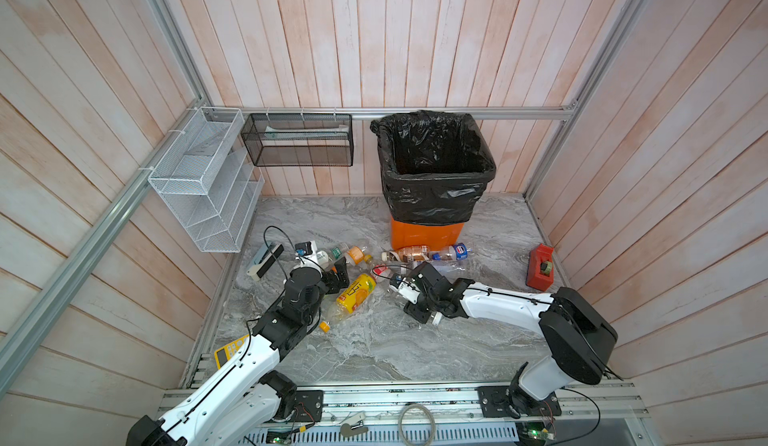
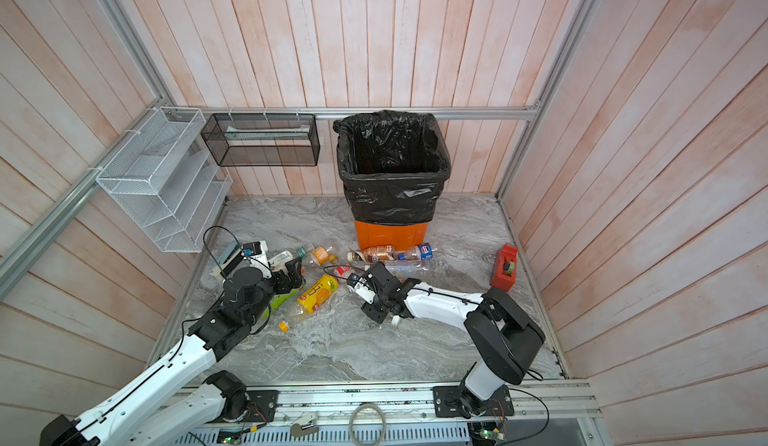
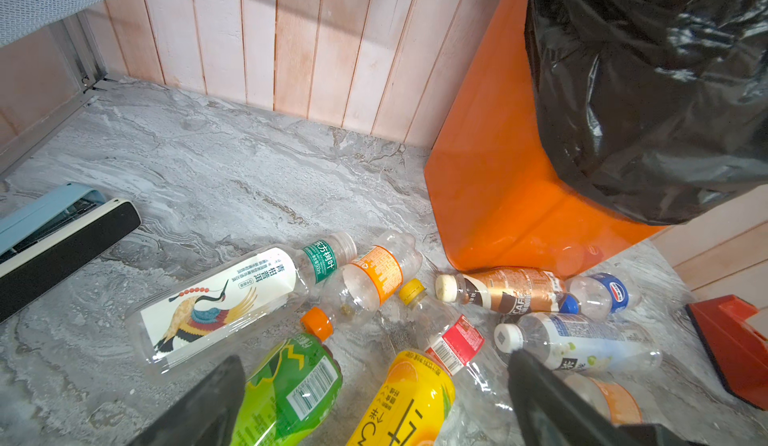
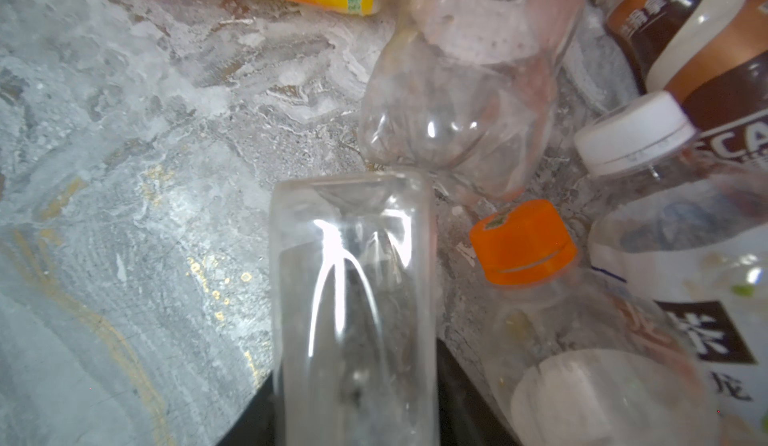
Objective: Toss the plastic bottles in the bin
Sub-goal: 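Lower both grippers into the pile and grasp a clear bottle with the right, then lift the clear bottle with the right gripper and open it over the bin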
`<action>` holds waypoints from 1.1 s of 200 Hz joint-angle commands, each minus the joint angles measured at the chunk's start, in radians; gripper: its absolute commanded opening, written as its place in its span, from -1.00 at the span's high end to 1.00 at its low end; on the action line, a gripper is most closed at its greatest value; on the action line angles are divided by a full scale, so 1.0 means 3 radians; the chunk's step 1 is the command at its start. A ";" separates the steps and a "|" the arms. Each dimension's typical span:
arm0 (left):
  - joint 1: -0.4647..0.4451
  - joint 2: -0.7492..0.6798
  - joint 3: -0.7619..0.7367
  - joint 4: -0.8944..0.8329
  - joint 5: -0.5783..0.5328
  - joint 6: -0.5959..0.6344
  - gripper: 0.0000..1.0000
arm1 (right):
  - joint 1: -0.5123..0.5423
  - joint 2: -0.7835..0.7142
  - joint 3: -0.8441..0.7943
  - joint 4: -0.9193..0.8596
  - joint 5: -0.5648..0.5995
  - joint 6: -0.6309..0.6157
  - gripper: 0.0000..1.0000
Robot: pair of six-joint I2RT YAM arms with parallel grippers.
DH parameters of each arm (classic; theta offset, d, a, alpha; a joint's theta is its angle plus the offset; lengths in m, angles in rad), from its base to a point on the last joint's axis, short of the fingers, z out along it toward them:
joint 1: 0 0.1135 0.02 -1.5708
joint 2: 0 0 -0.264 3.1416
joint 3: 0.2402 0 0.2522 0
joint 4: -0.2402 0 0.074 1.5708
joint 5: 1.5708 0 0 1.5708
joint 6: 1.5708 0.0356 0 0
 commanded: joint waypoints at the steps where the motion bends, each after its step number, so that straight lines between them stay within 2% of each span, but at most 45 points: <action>1: 0.0020 -0.0066 -0.0099 -0.0046 0.0002 -0.0045 -0.99 | 0.0033 0.0025 0.0091 -0.0106 0.0095 0.0009 0.17; 27: 0.0025 -0.0095 -0.0128 -0.0052 0.0002 -0.0059 -0.99 | 0.0036 -0.0147 0.0072 -0.0042 0.0065 0.0050 0.27; 52: 0.0030 -0.0098 -0.0146 -0.0056 0.0009 -0.0068 -0.99 | 0.0035 -0.0512 -0.0015 0.0091 0.0054 0.0109 0.27; 59: 0.0028 -0.0094 -0.0147 -0.0047 0.0012 -0.0067 -0.99 | 0.0035 -0.0643 -0.0037 0.0131 0.0088 0.0125 0.37; 82: 0.0037 -0.0069 -0.0186 -0.0006 0.0011 -0.0063 -0.99 | 0.0030 -0.1158 -0.0123 0.0342 0.0317 0.0160 0.39; 119: 0.0038 0.0005 -0.0250 0.0003 -0.0018 -0.0039 -0.99 | 0.0035 -0.2158 -0.0276 0.1015 0.0778 0.0088 0.37; 158: 0.0037 0.0070 -0.0260 -0.0010 0.0020 -0.0024 -0.99 | 0.0035 -0.2840 -0.0168 0.1835 0.0857 -0.0106 0.40; 186: 0.0035 0.0110 -0.0253 0.0028 0.0070 -0.0018 -0.99 | 0.0028 -0.2784 -0.0005 0.2600 0.1112 -0.0364 0.41; 205: 0.0035 0.0136 -0.0229 0.0040 0.0113 -0.0025 -0.99 | 0.0006 -0.2398 0.0274 0.2999 0.1343 -0.0642 0.38; 220: 0.0030 0.0166 -0.0216 0.0062 0.0161 -0.0034 -0.99 | -0.0168 -0.1940 0.0668 0.3041 0.1305 -0.0691 0.34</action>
